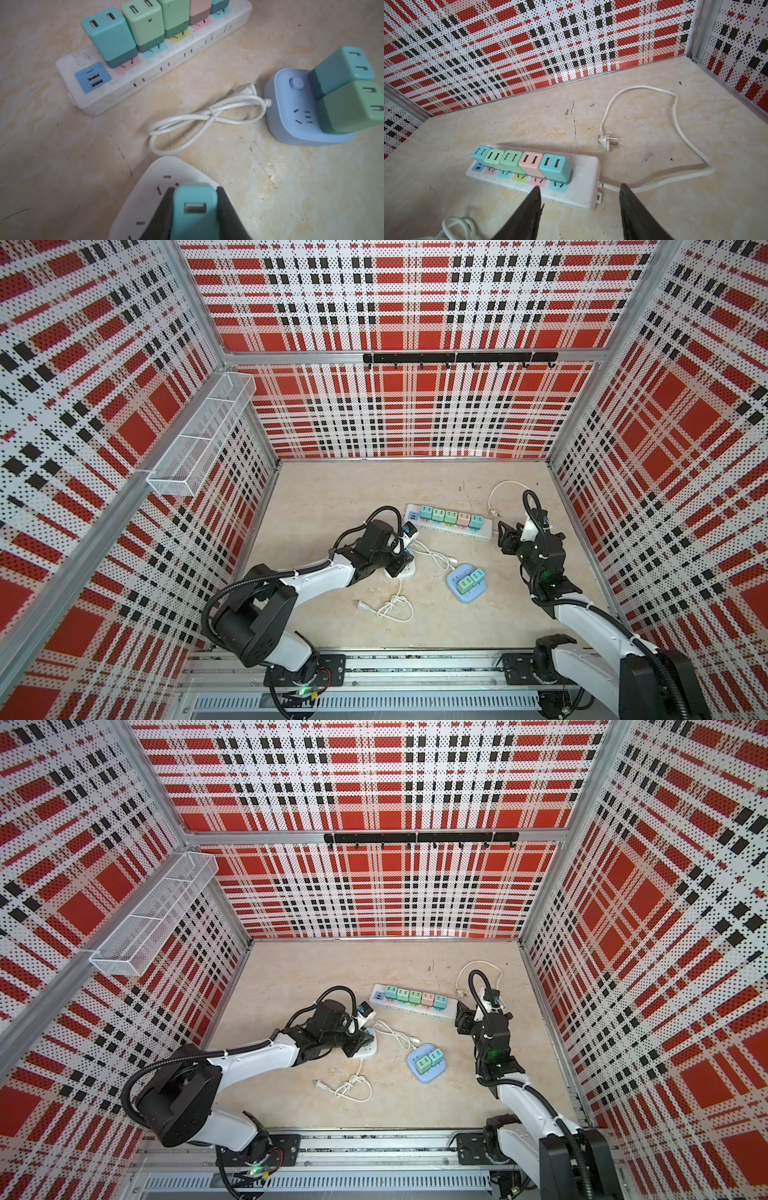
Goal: Insert the plug
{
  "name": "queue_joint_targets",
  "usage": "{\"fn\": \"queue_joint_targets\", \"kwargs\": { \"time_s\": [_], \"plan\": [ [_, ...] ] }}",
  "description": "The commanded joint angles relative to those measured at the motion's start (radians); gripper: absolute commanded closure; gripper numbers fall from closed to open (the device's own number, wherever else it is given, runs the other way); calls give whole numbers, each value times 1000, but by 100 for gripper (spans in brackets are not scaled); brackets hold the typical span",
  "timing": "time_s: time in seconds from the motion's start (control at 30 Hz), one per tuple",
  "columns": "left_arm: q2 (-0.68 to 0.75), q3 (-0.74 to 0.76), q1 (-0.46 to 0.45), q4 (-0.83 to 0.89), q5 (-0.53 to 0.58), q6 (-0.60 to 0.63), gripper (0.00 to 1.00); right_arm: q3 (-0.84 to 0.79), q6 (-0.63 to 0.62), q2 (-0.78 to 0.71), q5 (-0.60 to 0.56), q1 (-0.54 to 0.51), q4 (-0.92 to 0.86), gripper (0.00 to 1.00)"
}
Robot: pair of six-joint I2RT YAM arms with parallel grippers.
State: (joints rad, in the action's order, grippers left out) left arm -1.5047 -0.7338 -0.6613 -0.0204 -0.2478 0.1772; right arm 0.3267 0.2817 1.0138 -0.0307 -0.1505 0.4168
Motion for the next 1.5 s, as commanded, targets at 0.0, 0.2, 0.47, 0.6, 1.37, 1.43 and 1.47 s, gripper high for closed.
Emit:
{"fn": "queue_joint_targets", "kwargs": {
  "time_s": [0.0,0.2,0.47,0.6,1.37,1.43,1.47],
  "plan": [
    [-26,-12,-11,25,-14,21,100,-2,-1,3,17,2,49,40],
    [-25,-7,-19,27,-5,16,100,-8,1,-10,11,2,47,40],
    [11,16,-30,28,45,-15,100,-9,2,-13,15,1,47,40],
    [35,13,-38,37,61,-24,100,-11,22,-17,64,2,54,41],
    [548,191,518,-183,-168,-86,100,625,182,783,-159,-995,-139,74],
    [570,205,535,-194,-161,-98,100,668,181,832,-159,-1021,-186,76],
    [576,209,538,-194,-155,-97,100,677,186,850,-159,-1028,-201,76]
  ]
}}
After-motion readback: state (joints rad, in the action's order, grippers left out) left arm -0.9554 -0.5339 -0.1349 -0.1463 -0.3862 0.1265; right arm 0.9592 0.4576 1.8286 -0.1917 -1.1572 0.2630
